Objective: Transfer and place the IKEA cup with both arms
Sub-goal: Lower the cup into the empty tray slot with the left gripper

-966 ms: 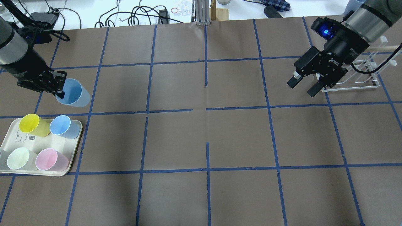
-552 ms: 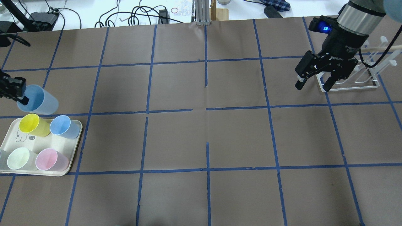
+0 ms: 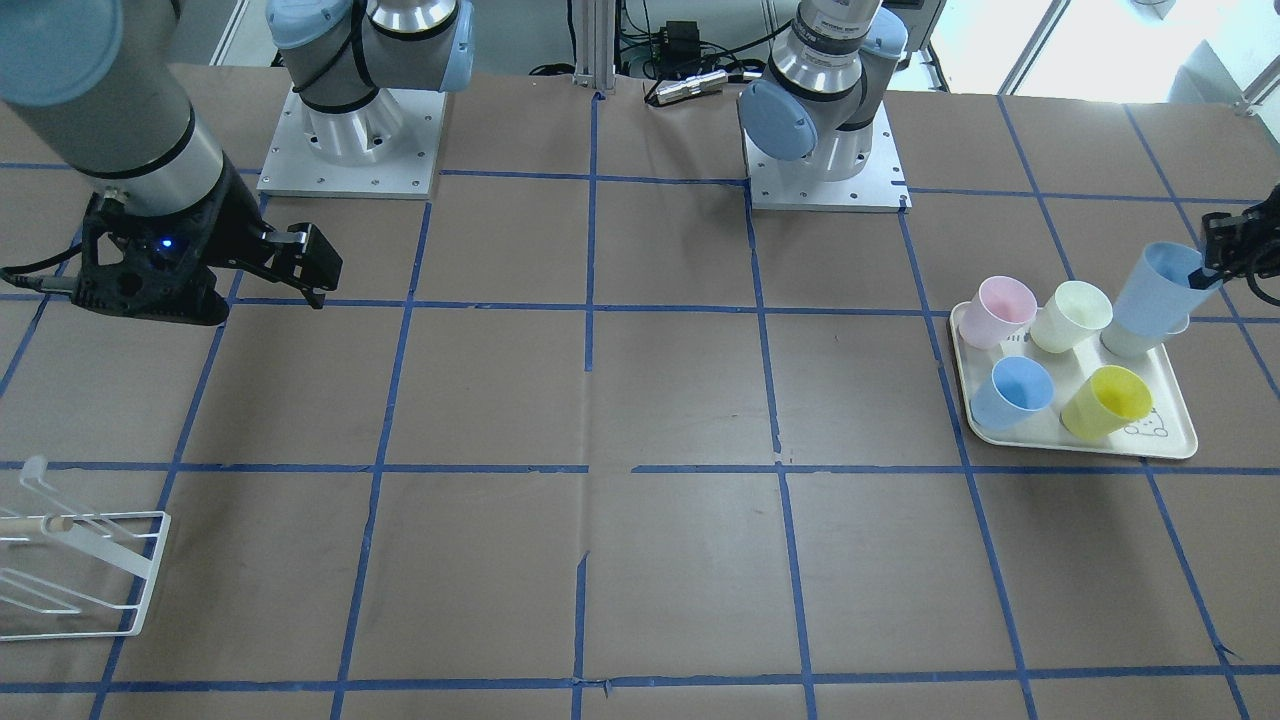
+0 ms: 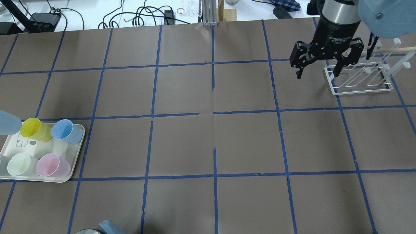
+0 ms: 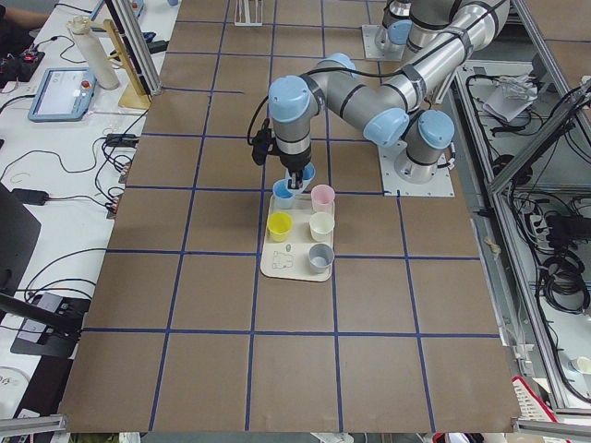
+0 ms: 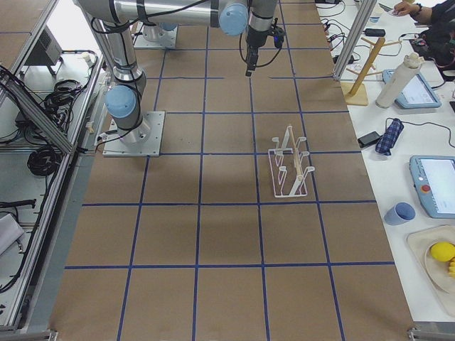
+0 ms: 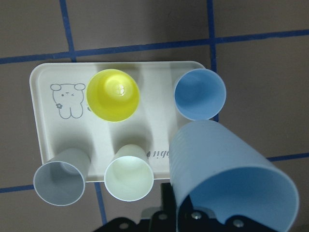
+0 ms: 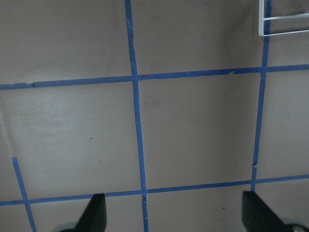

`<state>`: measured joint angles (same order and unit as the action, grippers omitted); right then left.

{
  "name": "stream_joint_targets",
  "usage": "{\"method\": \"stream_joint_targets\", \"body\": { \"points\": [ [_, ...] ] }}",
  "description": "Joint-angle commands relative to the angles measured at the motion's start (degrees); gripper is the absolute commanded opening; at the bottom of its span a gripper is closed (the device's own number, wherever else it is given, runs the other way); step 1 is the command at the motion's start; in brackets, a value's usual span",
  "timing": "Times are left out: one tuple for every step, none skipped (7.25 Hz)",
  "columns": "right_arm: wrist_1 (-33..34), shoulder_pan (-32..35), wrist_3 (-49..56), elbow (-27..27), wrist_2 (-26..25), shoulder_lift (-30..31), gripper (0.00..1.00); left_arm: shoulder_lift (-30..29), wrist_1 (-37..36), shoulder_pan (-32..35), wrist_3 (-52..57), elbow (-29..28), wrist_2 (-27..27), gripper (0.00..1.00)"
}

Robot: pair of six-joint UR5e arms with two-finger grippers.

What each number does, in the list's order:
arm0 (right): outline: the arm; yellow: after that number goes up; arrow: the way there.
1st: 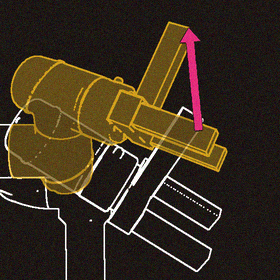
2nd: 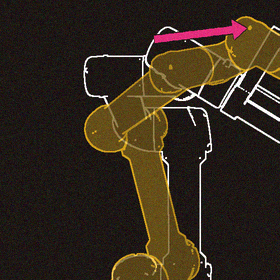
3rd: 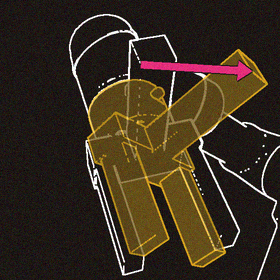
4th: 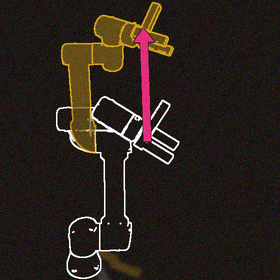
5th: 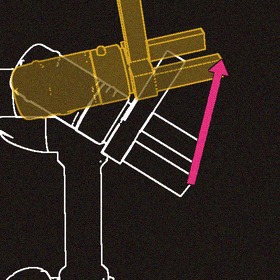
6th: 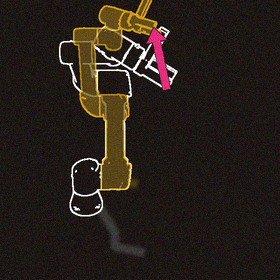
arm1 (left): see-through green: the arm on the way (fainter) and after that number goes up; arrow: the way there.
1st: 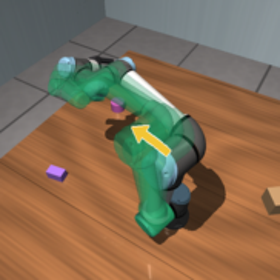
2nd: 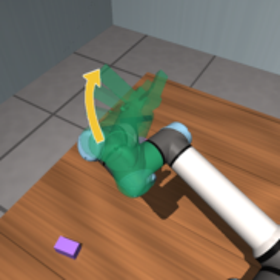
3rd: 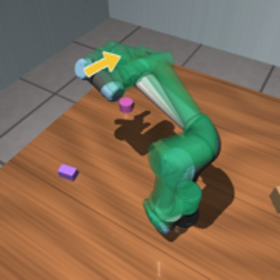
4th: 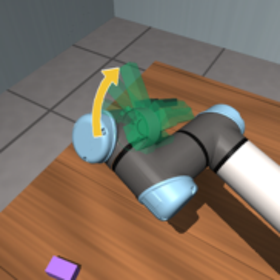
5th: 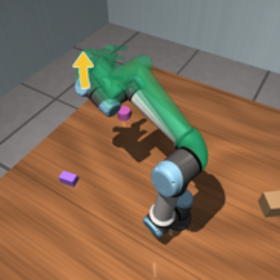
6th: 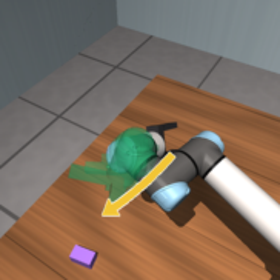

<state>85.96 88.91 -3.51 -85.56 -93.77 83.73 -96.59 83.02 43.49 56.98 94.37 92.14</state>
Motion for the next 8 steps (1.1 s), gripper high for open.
{"method": "stream_joint_targets", "body": {
  "points": [
    [5.51,1.45,-2.38,-0.66,0.25,3.70,1.00,-7.70,-4.88,-3.92,6.11,-3.81,0.50,0.00],
    [9.71,1.18,-1.68,-0.84,0.52,4.16,1.00,-11.57,-4.71,-4.11,7.52,-6.97,0.32,0.00],
    [10.36,1.27,-1.41,-0.84,2.52,4.77,1.00,-14.30,-4.10,-4.20,9.45,-9.01,0.67,0.00],
    [10.45,1.36,-1.15,-0.84,4.98,5.56,1.00,-17.03,-4.88,-4.20,10.86,-9.64,0.67,0.00],
    [10.46,1.36,-1.06,-0.84,4.13,6.01,1.00,-19.49,-5.93,-4.20,11.22,-10.69,0.59,0.00],
    [9.59,1.45,-1.14,-0.84,4.21,6.10,1.00,-21.60,-6.12,-4.29,13.92,-12.79,0.59,0.00],
    [9.66,1.45,-1.23,-0.84,4.73,6.10,1.00,-23.89,-6.12,-4.55,14.38,-14.11,0.67,0.00],
    [10.36,1.45,-1.32,-0.75,5.09,5.66,1.00,-25.39,-6.03,-4.64,14.39,-14.39,0.76,0.00]
  ]
}}
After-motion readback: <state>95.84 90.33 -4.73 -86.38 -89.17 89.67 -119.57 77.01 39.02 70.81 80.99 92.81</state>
